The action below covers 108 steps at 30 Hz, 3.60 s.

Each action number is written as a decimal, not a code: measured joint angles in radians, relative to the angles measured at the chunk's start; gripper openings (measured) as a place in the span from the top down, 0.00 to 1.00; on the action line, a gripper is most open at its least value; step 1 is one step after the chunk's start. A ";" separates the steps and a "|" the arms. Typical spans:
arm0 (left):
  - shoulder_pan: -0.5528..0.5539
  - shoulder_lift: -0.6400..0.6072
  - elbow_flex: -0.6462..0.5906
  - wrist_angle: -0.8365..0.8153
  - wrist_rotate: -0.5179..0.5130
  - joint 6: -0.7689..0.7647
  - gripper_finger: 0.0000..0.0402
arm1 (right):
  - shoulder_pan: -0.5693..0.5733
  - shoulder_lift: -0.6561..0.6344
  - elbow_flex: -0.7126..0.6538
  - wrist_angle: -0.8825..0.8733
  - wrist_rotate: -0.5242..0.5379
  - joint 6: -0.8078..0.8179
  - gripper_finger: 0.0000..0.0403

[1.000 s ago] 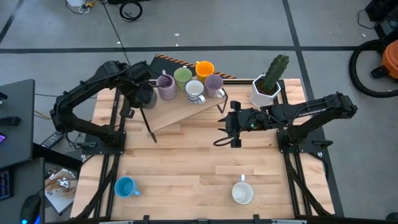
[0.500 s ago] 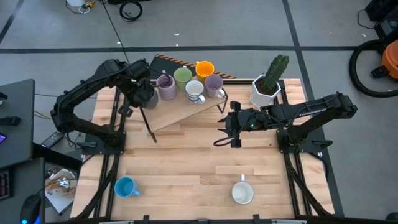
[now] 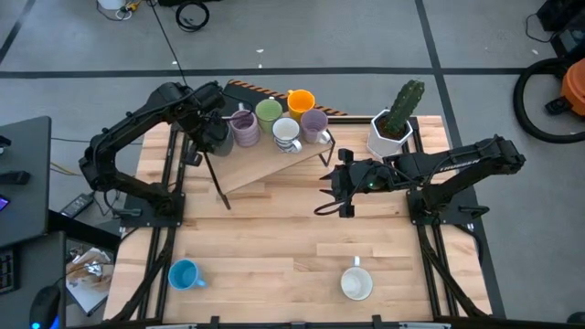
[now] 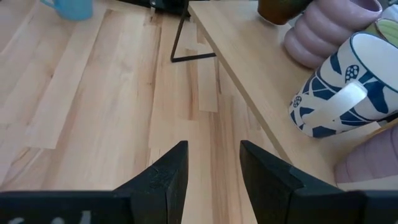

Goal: Place coffee mugs
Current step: Put the dark green mug on the shelf, then put the blue mug on the shelf

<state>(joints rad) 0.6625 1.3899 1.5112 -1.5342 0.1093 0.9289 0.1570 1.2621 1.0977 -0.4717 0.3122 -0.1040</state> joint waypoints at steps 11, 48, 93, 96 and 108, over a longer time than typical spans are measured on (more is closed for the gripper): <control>0.009 0.005 0.000 0.000 0.000 -0.028 0.89 | 0.001 0.000 0.000 0.001 0.000 -0.003 0.63; 0.010 0.048 0.002 0.020 -0.033 -0.138 0.85 | 0.001 0.001 0.000 0.007 -0.022 -0.004 0.63; -0.368 0.014 0.280 0.057 -0.190 -0.735 0.60 | 0.016 0.001 0.000 -0.169 -0.050 0.084 0.63; -0.467 0.014 0.234 0.070 -0.191 -0.803 0.60 | 0.058 0.001 0.000 -0.225 -0.050 0.116 0.63; -0.741 0.014 -0.045 0.318 -0.195 -0.957 0.60 | 0.128 0.005 0.001 -0.262 -0.109 0.124 0.63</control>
<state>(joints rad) -0.0784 1.4044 1.4666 -1.2162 -0.0853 -0.0284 0.2848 1.2675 1.0990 -0.7336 0.2031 0.0196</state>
